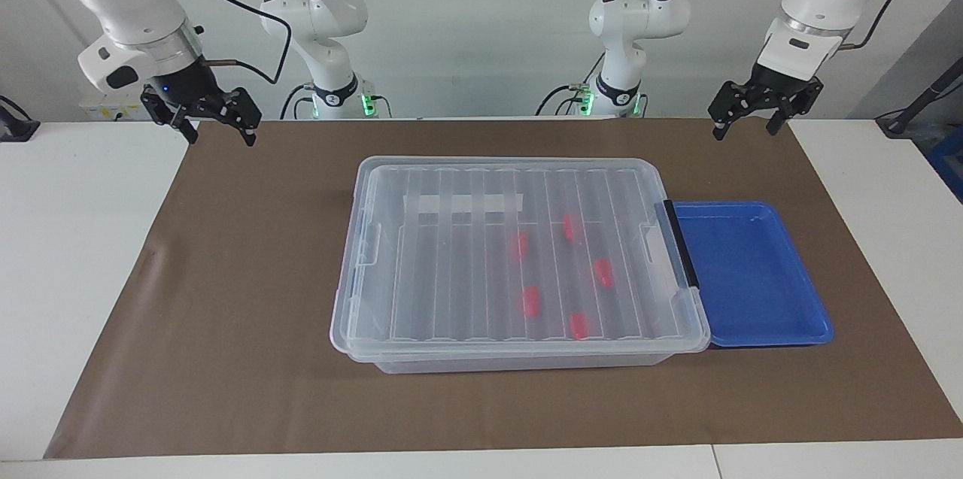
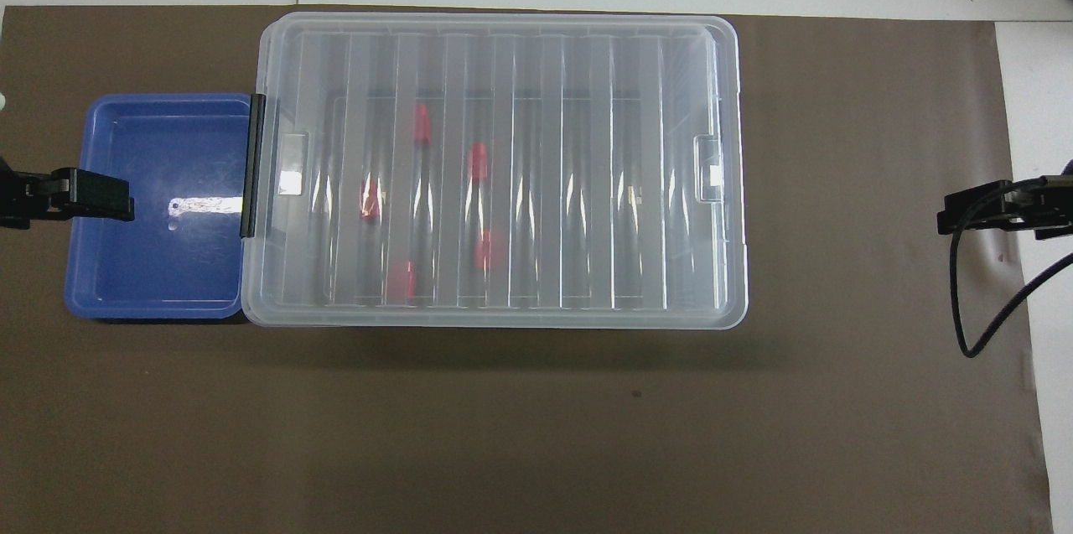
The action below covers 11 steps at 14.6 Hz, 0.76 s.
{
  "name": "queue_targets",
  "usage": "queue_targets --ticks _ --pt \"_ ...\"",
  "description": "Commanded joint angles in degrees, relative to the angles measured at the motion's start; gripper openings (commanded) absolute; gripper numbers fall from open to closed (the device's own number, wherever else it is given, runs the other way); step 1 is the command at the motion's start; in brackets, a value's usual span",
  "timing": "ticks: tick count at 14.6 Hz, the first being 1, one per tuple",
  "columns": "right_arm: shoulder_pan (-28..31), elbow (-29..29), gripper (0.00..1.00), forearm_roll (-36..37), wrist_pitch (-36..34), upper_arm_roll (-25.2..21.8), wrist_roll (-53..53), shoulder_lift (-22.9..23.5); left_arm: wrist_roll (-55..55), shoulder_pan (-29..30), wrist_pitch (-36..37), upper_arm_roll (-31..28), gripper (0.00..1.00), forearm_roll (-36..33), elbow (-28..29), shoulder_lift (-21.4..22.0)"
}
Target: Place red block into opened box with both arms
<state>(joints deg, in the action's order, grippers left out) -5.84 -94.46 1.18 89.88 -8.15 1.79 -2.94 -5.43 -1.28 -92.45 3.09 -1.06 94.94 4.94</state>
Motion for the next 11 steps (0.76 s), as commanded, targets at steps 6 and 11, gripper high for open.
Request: queue_targets --ticks 6,11 --pt "0.0 2.0 1.00 -0.1 -3.0 0.3 -0.6 0.5 0.4 -0.8 -0.2 -0.5 1.00 -0.8 0.9 0.8" --pt "0.0 1.6 1.00 -0.1 -2.3 0.3 -0.1 0.3 0.4 -0.8 -0.3 -0.5 1.00 -0.8 0.9 0.7"
